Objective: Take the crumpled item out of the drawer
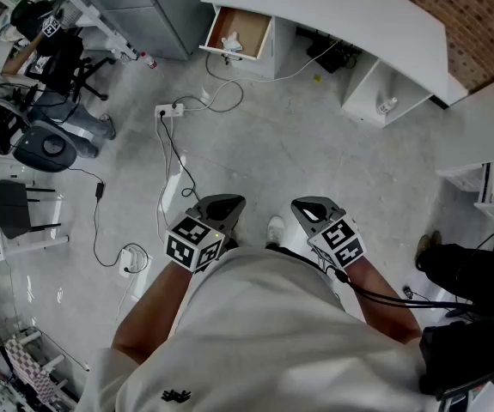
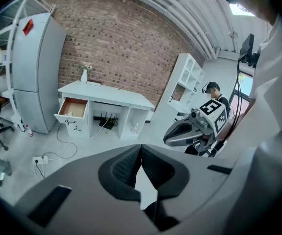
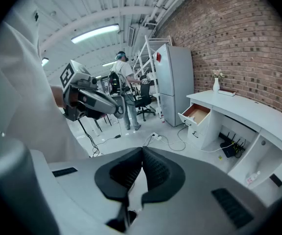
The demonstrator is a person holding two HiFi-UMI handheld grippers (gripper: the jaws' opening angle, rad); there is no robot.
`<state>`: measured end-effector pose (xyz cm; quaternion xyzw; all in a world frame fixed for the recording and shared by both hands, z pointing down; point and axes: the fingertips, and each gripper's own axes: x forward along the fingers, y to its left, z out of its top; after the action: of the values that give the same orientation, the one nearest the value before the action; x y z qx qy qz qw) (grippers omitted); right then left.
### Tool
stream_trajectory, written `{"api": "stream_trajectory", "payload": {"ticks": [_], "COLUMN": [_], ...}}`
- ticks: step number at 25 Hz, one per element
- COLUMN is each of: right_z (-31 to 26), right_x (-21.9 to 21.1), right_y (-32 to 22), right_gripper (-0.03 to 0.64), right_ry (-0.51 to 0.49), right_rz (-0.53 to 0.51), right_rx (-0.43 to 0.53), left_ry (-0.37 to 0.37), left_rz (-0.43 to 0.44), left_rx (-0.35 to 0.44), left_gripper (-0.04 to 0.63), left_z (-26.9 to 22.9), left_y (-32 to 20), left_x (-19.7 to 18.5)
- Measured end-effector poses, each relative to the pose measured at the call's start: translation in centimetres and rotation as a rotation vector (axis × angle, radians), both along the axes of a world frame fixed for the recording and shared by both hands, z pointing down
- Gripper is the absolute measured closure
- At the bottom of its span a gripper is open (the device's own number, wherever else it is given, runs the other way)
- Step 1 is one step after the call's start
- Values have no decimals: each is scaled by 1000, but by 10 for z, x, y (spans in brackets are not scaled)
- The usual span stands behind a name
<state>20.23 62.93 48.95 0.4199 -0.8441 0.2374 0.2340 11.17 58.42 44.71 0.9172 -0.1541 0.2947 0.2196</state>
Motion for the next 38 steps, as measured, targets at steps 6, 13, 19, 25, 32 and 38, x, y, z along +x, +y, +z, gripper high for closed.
{"api": "stream_trajectory", "payload": {"ticks": [6, 13, 19, 25, 32, 38], "right_z": [11, 23, 22, 2, -2, -4], "right_x": [16, -1, -27, -70, -125, -146], "right_y": [-13, -56, -124, -228, -354, -432], "right_gripper": [588, 588, 588, 584, 552, 552], "right_ry": [18, 10, 26, 83, 135, 167], "right_rz": [-32, -46, -9, 7, 14, -41], "right_rx": [-19, -19, -31, -12, -1, 8], "left_ry": [14, 22, 77, 131, 135, 129], "left_rz": [-43, -70, -18, 4, -23, -114], "left_rx": [4, -10, -19, -26, -39, -53], "left_gripper": [572, 572, 572, 571, 571, 571], "left_z": [0, 14, 18, 6, 13, 25], "left_y": [-16, -59, -134, -238, -344, -401], "left_x": [12, -8, -24, -65, -145, -192]}}
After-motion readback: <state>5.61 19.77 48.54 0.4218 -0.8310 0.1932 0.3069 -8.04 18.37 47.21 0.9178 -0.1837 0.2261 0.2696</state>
